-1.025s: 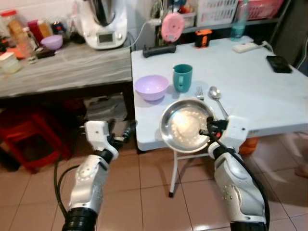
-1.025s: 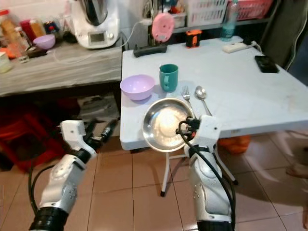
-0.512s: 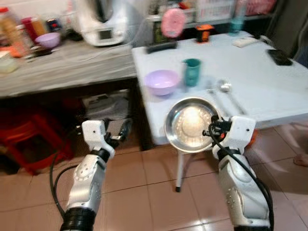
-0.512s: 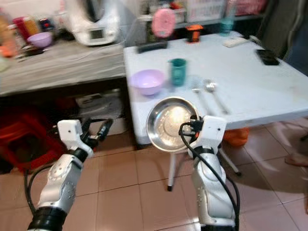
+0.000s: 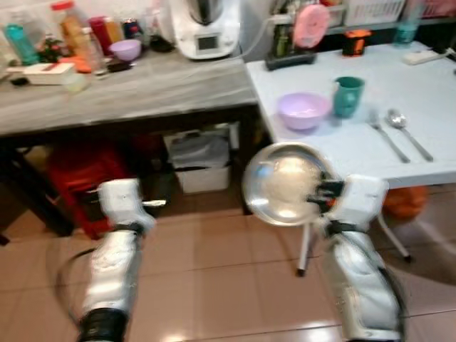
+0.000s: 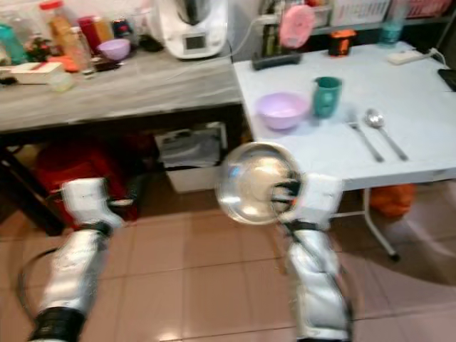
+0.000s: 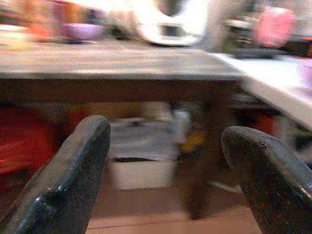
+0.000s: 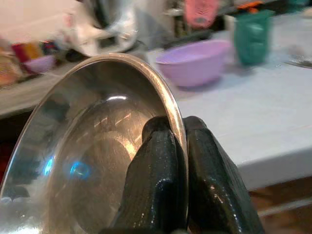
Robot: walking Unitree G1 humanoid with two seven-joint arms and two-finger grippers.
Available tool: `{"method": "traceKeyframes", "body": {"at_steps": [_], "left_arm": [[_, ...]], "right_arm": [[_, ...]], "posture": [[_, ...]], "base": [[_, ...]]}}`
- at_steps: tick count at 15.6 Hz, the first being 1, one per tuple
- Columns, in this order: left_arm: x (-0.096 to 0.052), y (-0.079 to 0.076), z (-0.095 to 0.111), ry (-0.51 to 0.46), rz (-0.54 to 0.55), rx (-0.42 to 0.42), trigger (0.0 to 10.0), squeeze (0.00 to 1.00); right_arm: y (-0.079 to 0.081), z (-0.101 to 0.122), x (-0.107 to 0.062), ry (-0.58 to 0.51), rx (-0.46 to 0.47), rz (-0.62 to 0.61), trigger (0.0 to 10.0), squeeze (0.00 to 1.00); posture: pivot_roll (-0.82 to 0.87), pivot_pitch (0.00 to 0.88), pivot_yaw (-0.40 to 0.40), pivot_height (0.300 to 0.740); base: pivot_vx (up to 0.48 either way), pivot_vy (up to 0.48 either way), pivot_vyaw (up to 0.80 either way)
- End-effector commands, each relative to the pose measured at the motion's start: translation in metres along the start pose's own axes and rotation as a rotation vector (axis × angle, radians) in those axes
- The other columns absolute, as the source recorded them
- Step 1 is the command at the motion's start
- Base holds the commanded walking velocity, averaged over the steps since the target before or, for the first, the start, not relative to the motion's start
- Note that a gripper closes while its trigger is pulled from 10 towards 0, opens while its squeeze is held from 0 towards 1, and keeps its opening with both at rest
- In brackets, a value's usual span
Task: Setting the table
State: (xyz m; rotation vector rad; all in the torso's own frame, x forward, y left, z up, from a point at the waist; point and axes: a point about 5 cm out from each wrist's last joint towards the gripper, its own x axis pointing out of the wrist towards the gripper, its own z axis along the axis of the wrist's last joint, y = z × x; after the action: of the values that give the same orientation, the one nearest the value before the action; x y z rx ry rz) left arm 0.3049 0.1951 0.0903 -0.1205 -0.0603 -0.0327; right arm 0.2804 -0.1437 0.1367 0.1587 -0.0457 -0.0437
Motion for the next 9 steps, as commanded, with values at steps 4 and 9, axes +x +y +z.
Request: {"method": "traceKeyframes", "body": {"at_steps": [4,9], "left_arm": [[0.003,-0.0052,0.0014,-0.02,0.01,0.033,10.0,0.0],[0.0036,-0.0077,-0.0006,-0.024,0.02,0.041,10.0,0.0]], "right_arm": [[-0.0104,0.0098,0.0001,-0.037,-0.011,-0.027,10.0,0.0],[-0.0093,0.0114,0.0019,-0.039,-0.016,-0.014,10.0,0.0]], "posture": [[-0.12,0.011,0.11,0.74],[-0.12,0.007,0.105,0.74]], "base": [[0.0,0.393,0.0],[0.0,0.317,0.0]]}}
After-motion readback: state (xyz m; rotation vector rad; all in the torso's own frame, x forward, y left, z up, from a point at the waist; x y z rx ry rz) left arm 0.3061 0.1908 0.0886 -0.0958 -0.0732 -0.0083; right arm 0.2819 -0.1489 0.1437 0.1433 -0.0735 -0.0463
